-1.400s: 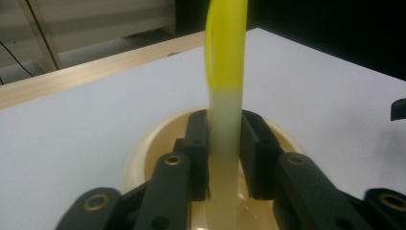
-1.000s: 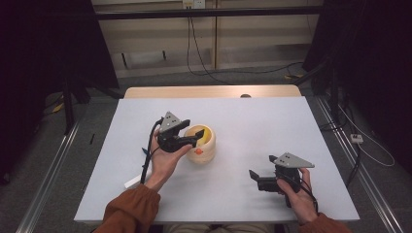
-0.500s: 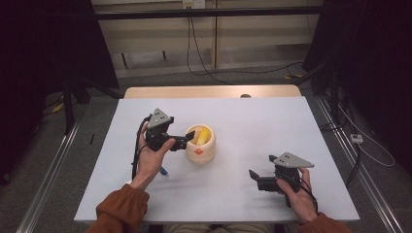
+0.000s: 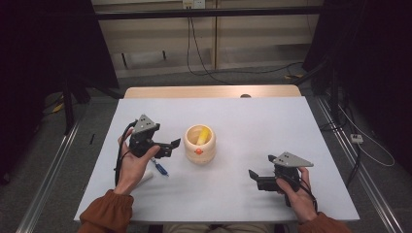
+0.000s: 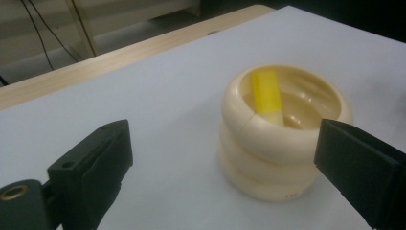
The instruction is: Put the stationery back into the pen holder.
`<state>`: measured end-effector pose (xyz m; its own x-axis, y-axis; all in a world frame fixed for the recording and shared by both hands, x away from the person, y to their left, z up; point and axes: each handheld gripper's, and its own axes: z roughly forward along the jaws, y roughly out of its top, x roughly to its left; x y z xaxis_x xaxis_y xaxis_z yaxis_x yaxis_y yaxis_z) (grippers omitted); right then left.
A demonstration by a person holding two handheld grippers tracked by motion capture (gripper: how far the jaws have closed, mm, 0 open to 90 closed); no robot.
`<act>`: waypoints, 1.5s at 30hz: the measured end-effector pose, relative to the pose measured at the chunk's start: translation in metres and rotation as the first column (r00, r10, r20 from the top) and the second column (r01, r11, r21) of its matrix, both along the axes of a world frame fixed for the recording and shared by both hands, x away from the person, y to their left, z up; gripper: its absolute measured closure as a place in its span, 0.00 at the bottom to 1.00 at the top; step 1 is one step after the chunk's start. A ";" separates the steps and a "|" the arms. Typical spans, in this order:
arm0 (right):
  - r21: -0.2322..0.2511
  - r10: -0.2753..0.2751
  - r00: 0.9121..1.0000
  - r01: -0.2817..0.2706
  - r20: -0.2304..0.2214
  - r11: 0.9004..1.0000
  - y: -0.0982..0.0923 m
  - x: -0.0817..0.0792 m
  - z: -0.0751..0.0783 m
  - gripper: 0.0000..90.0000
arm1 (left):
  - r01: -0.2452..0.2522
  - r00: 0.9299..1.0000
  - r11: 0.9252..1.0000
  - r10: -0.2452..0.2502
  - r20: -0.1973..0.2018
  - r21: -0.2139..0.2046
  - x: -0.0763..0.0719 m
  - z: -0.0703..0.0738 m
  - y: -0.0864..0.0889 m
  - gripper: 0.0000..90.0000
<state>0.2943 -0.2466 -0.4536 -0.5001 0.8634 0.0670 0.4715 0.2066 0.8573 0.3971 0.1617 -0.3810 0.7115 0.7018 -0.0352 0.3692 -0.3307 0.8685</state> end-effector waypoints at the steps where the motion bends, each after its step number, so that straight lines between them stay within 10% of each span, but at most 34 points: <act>1: 0.001 -0.002 1.000 0.002 -0.001 1.000 0.000 0.000 0.000 0.09 | -0.001 1.000 1.000 0.001 -0.001 -0.002 -0.001 -0.001 0.002 0.07; 28: 0.000 0.013 1.000 -0.013 0.003 1.000 0.001 -0.001 0.000 0.08 | 0.074 0.983 0.997 -0.073 -0.171 0.001 -0.020 -0.012 0.045 0.10; 45: 0.001 0.020 1.000 -0.020 -0.002 1.000 0.002 -0.001 0.000 0.06 | 0.152 0.967 0.977 -0.116 -0.225 0.152 -0.029 -0.023 0.058 0.11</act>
